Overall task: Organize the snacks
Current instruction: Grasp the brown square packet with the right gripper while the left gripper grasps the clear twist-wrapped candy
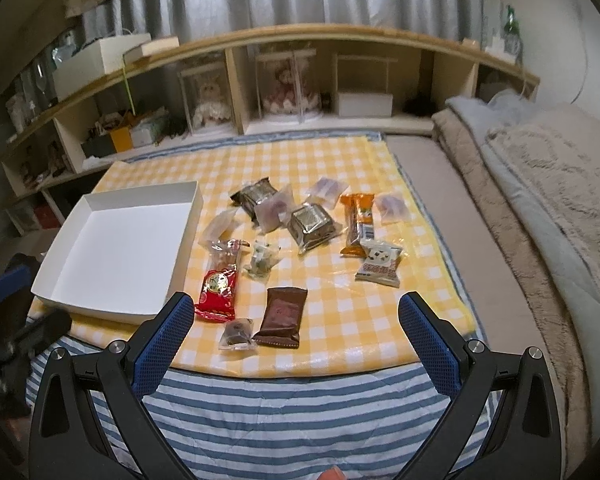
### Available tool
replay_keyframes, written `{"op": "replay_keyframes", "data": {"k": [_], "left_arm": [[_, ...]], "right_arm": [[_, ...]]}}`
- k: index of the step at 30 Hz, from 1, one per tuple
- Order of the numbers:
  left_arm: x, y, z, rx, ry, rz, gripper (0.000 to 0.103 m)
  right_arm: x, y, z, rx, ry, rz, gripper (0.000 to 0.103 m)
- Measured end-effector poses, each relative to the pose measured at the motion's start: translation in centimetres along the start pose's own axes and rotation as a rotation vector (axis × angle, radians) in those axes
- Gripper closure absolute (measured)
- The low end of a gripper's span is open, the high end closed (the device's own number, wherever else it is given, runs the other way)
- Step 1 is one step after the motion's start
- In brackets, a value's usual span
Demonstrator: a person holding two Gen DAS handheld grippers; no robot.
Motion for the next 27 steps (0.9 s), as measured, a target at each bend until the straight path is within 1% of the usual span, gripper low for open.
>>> {"op": "replay_keyframes", "data": {"k": [4, 6, 7, 10, 12, 16, 21, 24, 27], "left_arm": [[2.7, 0.5, -0.1, -0.095, -0.009, -0.100, 0.019], [3.9, 0.5, -0.1, -0.143, -0.013, -0.135, 0.021], [4.5, 0.5, -0.1, -0.163, -0.012, -0.149, 0.023], [6.3, 0.1, 0.4, -0.190, -0.006, -0.185, 0.030], [7.7, -0.3, 0.7, -0.205, -0.005, -0.199, 0.033], [10.6, -1.2, 1.3, -0.232, 0.001, -0.205, 0.038], [14.0, -2.7, 2.0, -0.258, 0.012, -0.221, 0.042], [15.5, -3.6, 2.2, -0.281, 0.018, -0.233, 0.044], [17.0, -4.2, 2.5, -0.299, 0.021, -0.234, 0.045]], "right_arm": [[4.0, 0.0, 1.2, 0.054, 0.093, -0.105, 0.000], [5.7, -0.2, 1.2, 0.068, 0.124, -0.149, 0.009], [6.9, -0.5, 1.4, 0.079, 0.151, -0.184, 0.017], [9.1, -1.2, 1.5, 0.114, 0.208, -0.259, 0.025], [10.8, -1.6, 1.1, 0.128, 0.253, -0.310, 0.029], [13.3, -1.9, 0.1, 0.154, 0.322, -0.376, 0.031], [16.1, -2.7, -0.5, 0.154, 0.316, -0.460, 0.033], [17.2, -3.3, -0.7, 0.156, 0.317, -0.505, 0.040], [18.0, -4.1, -1.2, 0.128, 0.314, -0.546, 0.043]]}}
Point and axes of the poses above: each gripper's, at about its wrist camera, not at the fingertips, and x roughly the way its jaws point, z to its right, y to its top, the point moved 5 cm from there along x, roughly the way its jaws point, and after that the axes turned 15 degrees about -x, right-handed, at the moved point
